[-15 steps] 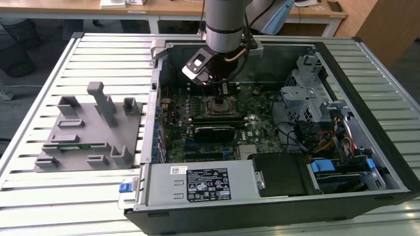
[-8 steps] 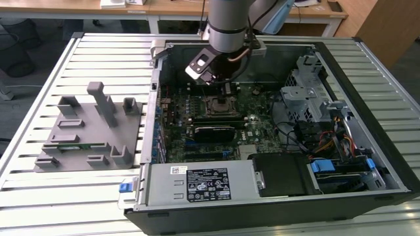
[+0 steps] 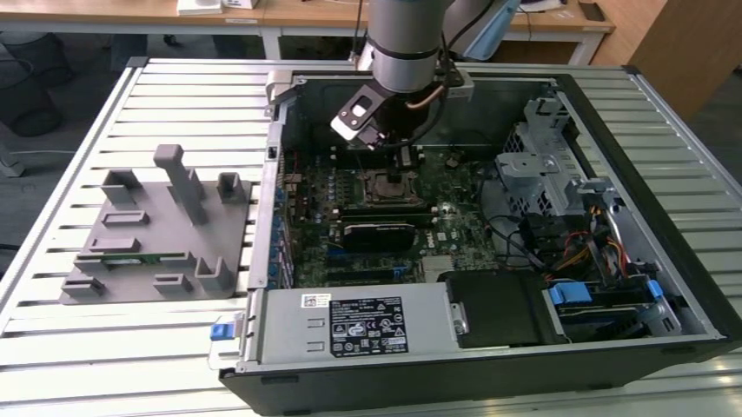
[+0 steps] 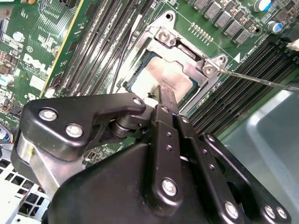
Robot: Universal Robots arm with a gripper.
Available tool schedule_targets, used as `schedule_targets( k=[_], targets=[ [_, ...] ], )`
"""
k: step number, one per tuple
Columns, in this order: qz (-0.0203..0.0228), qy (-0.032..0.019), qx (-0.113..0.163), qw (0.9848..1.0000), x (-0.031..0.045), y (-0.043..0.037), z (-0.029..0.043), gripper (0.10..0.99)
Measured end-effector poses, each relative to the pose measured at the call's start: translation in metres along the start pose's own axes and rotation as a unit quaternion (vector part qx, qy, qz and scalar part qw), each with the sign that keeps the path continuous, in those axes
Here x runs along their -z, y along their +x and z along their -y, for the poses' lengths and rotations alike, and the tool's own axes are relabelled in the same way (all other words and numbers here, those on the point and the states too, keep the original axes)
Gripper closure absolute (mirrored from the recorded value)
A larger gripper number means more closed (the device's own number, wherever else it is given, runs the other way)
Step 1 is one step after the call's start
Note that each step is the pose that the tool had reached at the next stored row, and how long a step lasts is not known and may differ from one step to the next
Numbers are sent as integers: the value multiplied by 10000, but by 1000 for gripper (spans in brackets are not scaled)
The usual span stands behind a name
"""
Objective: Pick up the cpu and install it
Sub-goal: 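Install the first cpu locking lever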
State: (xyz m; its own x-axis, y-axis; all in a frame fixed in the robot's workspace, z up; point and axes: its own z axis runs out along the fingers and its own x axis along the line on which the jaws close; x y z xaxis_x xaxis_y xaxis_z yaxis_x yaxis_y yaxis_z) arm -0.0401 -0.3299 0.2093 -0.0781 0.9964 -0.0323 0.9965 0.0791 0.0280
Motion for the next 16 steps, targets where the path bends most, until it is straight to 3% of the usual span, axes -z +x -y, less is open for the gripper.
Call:
schedule_targets(
  k=[16],
  targets=[
    [0,0,0,10000,48,-2,-7,980]
  ],
)
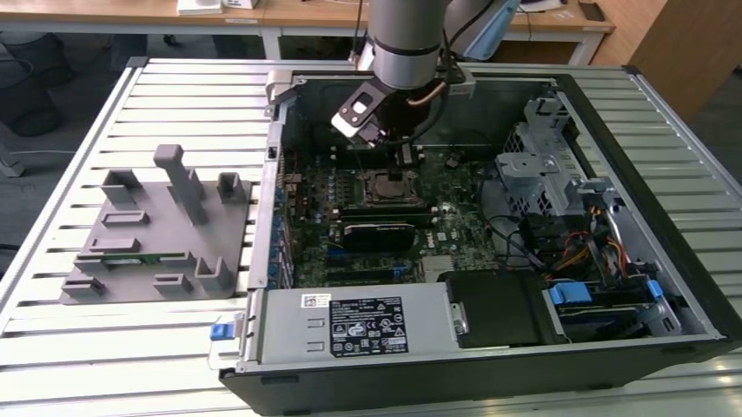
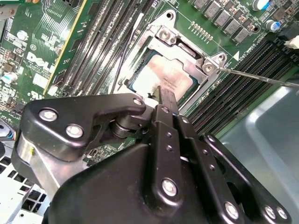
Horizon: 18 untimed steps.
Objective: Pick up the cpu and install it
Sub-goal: 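Install the first cpu locking lever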
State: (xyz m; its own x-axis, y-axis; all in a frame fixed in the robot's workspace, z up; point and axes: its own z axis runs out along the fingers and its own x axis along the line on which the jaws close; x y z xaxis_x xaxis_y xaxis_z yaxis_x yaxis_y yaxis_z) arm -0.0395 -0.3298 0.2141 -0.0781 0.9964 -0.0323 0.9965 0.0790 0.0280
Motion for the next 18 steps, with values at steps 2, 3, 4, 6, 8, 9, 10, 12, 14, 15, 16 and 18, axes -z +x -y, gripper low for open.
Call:
schedule_targets(
  k=[2,3,4,6,8,9,10,12,14,15,16,18],
  targets=[
    [0,0,0,10000,9,0,0,980],
    [0,0,0,10000,14,-1,0,980],
    [0,0,0,10000,19,-1,0,980],
    [0,0,0,10000,27,-1,-1,980],
    [0,0,0,10000,34,-1,-1,980],
    [0,0,0,10000,39,-1,-1,980],
    [0,0,0,10000,43,-1,-1,980],
    [1,0,0,10000,54,-2,-1,980],
    [0,0,0,10000,67,-2,-2,980],
    [0,0,0,10000,70,-2,-2,980],
    [0,0,0,10000,74,-2,-2,980],
    [1,0,0,10000,84,-3,-2,980]
  ],
)
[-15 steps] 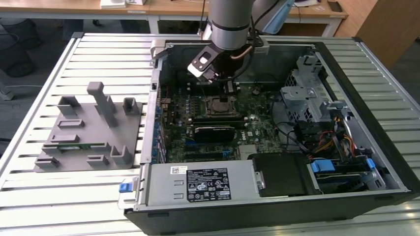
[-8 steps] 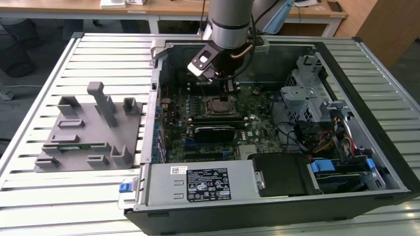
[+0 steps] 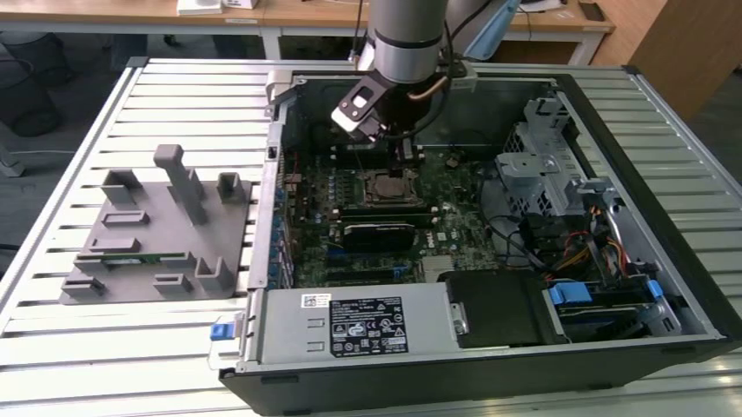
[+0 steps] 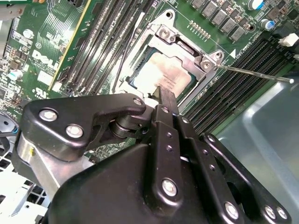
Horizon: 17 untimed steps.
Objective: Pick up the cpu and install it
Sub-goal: 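Install the first cpu locking lever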
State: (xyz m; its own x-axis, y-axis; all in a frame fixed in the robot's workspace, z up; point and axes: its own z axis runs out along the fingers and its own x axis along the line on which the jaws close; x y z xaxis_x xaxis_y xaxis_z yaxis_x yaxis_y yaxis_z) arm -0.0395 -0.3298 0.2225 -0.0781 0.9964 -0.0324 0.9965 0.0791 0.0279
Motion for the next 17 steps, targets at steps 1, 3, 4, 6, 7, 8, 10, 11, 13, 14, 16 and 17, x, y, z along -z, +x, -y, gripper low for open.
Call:
schedule_targets(
  k=[1,3,4,6,7,8,10,11,13,14,16,17],
  targets=[
    [-1,0,0,10000,5,0,0,980],
    [-1,-1,0,10000,20,-1,-1,980],
    [-1,0,0,10000,33,-1,-1,980],
    [0,0,0,10000,60,-2,-2,980],
    [0,0,0,10000,77,-2,-2,980],
    [-1,0,0,10000,99,-3,-3,980],
    [-1,0,0,10000,152,-5,-4,980],
    [-1,0,0,10000,179,-6,-5,980],
    [0,0,0,10000,240,-8,-7,980],
    [-1,-1,0,10000,273,-9,-8,980],
    [-1,-1,0,10000,336,-11,-10,980],
    [0,0,0,10000,362,-12,-10,980]
  ],
)
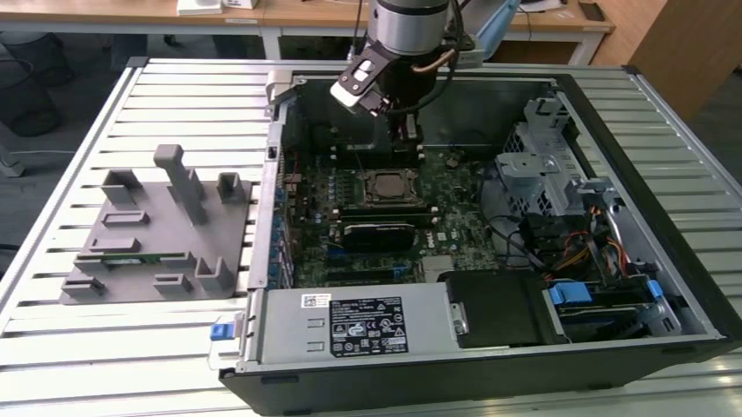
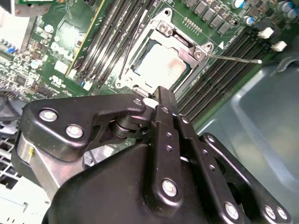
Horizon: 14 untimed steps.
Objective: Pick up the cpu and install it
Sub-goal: 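Install the first cpu locking lever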
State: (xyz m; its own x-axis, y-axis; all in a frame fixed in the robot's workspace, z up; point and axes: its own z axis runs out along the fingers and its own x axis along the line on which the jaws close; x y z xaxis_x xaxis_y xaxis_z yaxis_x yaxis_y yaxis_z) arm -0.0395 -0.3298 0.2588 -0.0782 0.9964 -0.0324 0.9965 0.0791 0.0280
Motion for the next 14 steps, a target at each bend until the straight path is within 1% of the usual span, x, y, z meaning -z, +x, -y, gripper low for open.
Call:
schedule_targets(
  k=[2,5,8,11,14],
  targets=[
    [0,0,0,10000,30,-1,-1,980],
    [-2,-2,27,10000,31,-1,-1,980],
    [-8,-9,280,9996,31,-1,-1,980],
    [-15,-18,552,9985,30,-1,-1,980],
    [-23,-27,826,9966,29,-1,-1,980]
  ],
)
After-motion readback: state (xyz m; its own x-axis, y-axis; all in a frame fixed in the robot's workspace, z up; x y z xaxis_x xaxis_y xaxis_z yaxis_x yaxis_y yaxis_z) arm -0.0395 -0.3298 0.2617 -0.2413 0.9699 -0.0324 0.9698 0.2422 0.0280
